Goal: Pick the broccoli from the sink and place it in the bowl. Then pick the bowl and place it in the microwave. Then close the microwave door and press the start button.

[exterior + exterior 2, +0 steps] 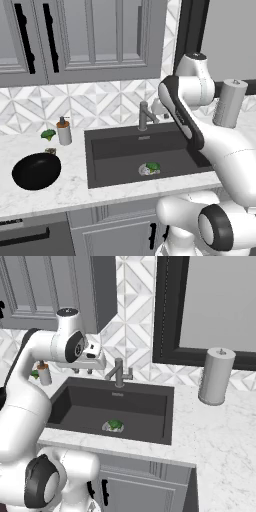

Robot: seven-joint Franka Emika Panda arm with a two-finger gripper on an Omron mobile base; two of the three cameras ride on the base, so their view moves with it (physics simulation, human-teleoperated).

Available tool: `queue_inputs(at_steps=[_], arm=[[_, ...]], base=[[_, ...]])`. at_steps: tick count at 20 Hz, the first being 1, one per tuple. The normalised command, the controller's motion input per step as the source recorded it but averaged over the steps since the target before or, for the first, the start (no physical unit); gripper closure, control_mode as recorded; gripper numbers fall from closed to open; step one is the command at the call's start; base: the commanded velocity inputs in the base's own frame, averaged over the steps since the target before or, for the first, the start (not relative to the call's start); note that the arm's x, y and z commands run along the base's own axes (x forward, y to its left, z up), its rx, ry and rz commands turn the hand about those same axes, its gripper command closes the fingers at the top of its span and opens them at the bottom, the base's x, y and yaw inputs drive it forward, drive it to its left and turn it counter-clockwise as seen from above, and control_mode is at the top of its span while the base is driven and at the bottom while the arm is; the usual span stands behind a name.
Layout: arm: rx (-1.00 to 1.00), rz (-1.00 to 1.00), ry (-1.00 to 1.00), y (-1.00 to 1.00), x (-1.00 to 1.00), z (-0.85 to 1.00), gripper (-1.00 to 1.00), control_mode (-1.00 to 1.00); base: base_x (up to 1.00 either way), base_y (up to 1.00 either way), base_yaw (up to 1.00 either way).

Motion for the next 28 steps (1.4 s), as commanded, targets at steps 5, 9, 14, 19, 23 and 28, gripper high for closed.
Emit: queue_inputs(at_steps=[5,9,14,19,23,28], arm=[[-0.02,0.00,-0.01,0.09,-0.11,-0.09,-1.00,-1.00],[-0.16,0.00,0.01,0.58,0.01,-0.52,-1.00,-1.00],[-0.19,0.00,0.08,0.50,0.04,-0.62,-1.00,-1.00],[-0.16,0.00,0.04,0.05,0.00,-0.60,-1.00,-1.00],[-0.08,0.00,0.01,-0.01,0.18,-0.62,-1.00,-1.00],[-0.02,0.00,0.06,-0.02,0.39,-0.65,-1.00,-1.00]], base=[[0.00,0.00,0.00],[0.00,0.00,0.00],[0.00,0.00,0.00],[0.00,0.00,0.00],[0.00,0.00,0.00],[0.00,0.00,0.00]])
